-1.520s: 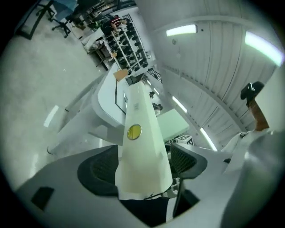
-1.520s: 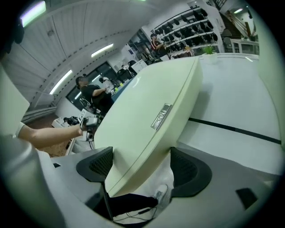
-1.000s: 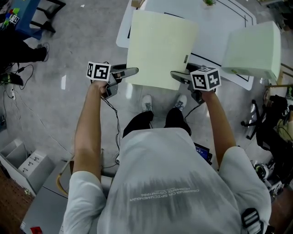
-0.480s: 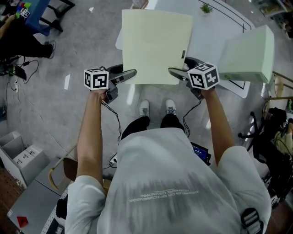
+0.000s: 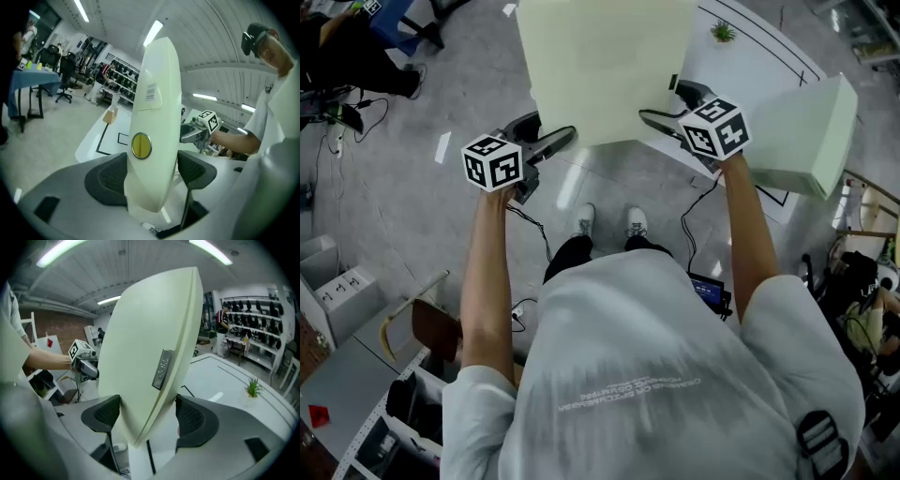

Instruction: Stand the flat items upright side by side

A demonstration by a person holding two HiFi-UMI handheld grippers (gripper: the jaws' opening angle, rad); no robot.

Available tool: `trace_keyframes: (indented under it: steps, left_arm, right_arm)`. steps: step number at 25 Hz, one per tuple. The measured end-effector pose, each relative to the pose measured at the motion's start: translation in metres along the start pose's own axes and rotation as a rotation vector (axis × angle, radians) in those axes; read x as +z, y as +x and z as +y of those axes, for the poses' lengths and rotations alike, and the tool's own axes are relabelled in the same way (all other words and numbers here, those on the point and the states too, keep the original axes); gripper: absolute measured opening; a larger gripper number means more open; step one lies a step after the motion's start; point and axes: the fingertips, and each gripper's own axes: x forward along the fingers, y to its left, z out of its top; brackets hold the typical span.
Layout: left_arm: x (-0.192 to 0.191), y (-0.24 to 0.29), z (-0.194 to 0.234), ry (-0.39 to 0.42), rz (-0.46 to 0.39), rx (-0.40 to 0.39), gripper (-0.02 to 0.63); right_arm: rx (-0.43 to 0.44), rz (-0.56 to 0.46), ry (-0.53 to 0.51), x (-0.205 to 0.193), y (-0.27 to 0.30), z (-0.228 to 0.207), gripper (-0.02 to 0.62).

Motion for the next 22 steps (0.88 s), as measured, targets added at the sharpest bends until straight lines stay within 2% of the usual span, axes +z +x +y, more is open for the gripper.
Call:
trace_keyframes:
  steps: [5, 8, 10, 14, 18, 22]
  left_arm:
    - [-0.006, 0.019, 0.001, 0.130, 0.002, 0.181, 0.351]
    - [-0.004, 0.021, 0.003, 0.169, -0.027, 0.253, 0.351]
    - [-0.007, 0.024, 0.005, 0.198, -0.012, 0.291, 0.351]
    - [-0.024, 0.039, 0.011, 0.214, 0.065, 0.321, 0.336]
    - [-0.028, 0.049, 0.013, 0.180, 0.059, 0.334, 0.331]
    - [-0.030, 0.061, 0.015, 0.165, 0.058, 0.344, 0.330]
  right_arm:
    - [0.021, 0.044, -0.119, 0.003, 0.021, -0.029, 0.394]
    - [0.046, 0.026, -0.151, 0.010, 0.031, -0.038, 0.394]
    - [0.046, 0.027, -0.146, 0.014, 0.038, -0.045, 0.384]
    - [0.037, 0.038, -0.117, 0.019, 0.055, -0.063, 0.347]
    - [0.066, 0.005, -0.110, 0.024, 0.060, -0.074, 0.344]
    - [0.057, -0.011, -0.129, 0.025, 0.063, -0.085, 0.342]
